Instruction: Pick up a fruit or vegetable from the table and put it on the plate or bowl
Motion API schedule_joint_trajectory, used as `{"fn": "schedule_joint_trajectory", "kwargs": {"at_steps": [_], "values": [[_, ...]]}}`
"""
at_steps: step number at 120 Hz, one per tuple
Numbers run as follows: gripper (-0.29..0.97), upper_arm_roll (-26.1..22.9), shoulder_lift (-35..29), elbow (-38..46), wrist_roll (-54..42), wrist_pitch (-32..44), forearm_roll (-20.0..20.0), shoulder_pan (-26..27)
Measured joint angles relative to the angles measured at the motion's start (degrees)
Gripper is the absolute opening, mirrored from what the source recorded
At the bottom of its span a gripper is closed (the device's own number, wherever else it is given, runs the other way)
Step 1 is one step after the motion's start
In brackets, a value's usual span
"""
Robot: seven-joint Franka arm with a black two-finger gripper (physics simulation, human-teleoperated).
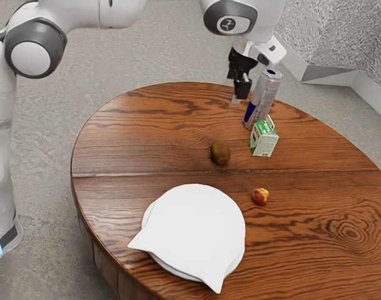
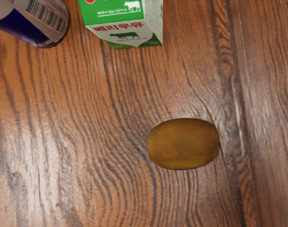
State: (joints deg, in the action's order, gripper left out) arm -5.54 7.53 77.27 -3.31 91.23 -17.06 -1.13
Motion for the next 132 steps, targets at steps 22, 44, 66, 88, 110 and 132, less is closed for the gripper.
{"fn": "schedule_joint_trajectory", "kwargs": {"at_steps": [22, 44, 66, 88, 110, 132], "values": [[0.68, 0.2, 0.7, 0.4, -0.5, 0.0, -0.2, -0.5], [0.68, 0.4, 3.8, 1.0, -0.8, -0.1, 2.3, -0.7], [0.68, -25.0, 6.7, 2.9, -1.2, -1.2, -2.0, -15.5], [0.68, -30.3, 6.3, 11.8, -2.4, 2.6, -5.2, -19.1], [0.68, -32.2, 6.5, 13.3, -3.7, 9.1, -7.6, -22.3], [0.68, -38.9, 12.3, 11.9, -4.6, 16.4, -10.3, -26.5]]}}
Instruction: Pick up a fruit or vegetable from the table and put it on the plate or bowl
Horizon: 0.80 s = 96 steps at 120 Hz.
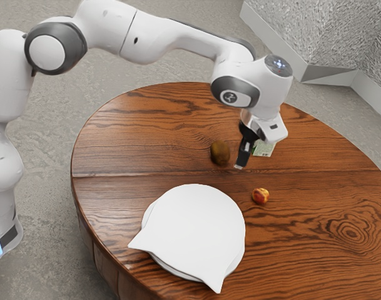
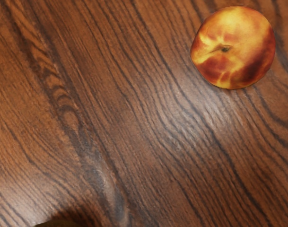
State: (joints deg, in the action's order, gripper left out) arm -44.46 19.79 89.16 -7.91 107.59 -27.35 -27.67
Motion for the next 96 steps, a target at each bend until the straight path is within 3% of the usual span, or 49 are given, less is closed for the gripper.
{"fn": "schedule_joint_trajectory", "kwargs": {"at_steps": [30, 45, 96], "values": [[0.68, 0.2, 4.4, -4.0, -0.4, 6.2, 4.7, 0.4], [0.68, 0.1, 7.5, -8.4, -0.4, 4.3, 4.7, 2.9], [0.68, 0.1, 13.6, -8.5, -0.7, 0.9, 3.5, 5.2]]}}
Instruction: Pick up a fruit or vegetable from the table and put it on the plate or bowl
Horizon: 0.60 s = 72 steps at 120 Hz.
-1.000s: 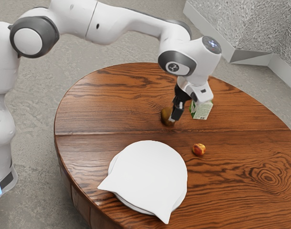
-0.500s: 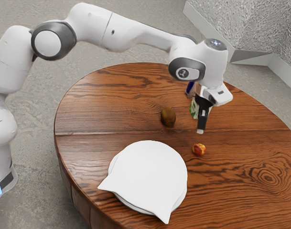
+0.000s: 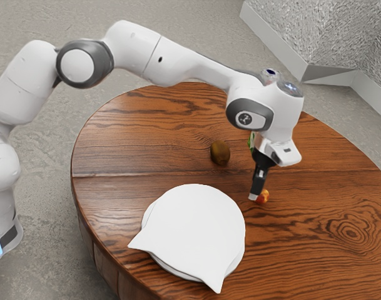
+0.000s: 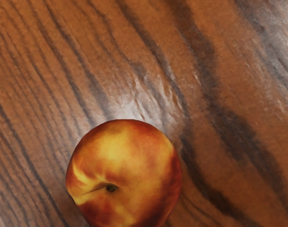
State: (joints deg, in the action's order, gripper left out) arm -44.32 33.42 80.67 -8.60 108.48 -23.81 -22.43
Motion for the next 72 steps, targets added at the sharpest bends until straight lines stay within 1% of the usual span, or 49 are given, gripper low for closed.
{"fn": "schedule_joint_trajectory", "kwargs": {"at_steps": [10, 29, 72], "values": [[0.68, -0.2, 0.3, -0.6, -0.2, -0.1, -1.2, 0.0], [0.68, -0.6, 3.6, -3.9, -0.6, 0.0, -3.6, 1.1], [0.68, -0.2, 5.6, -5.6, -1.3, 0.9, -6.0, 2.4]]}}
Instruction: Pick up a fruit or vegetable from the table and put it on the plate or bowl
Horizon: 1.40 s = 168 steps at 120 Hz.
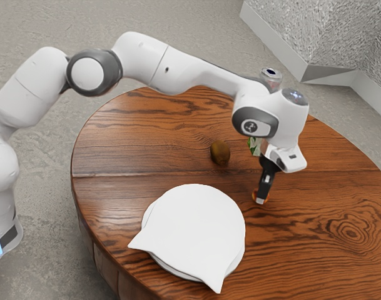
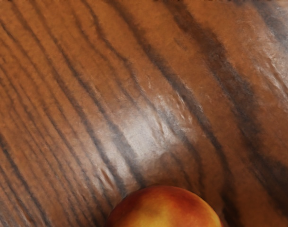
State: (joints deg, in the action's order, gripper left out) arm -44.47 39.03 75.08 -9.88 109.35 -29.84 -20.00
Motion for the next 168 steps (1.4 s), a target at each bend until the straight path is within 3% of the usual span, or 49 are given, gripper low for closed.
{"fn": "schedule_joint_trajectory", "kwargs": {"at_steps": [46, 75, 86, 104, 130, 143, 168], "values": [[0.68, 0.6, 1.4, 0.5, -0.4, 0.9, 0.2, 0.4], [0.24, 1.4, 1.2, 0.1, -0.2, 1.0, -0.6, 0.5], [0.23, 1.2, 0.0, 0.0, 0.0, 0.9, -0.9, 0.7], [0.22, 1.4, -9.9, 2.3, 0.7, -1.3, -0.6, 1.0], [0.21, 4.7, -28.4, 18.5, 3.9, -3.2, 8.0, 1.1], [0.20, 4.7, -30.1, 21.9, 5.6, -3.0, 14.6, 2.8], [0.19, 2.5, -29.2, 25.1, 9.9, -0.7, 21.8, 3.1]]}}
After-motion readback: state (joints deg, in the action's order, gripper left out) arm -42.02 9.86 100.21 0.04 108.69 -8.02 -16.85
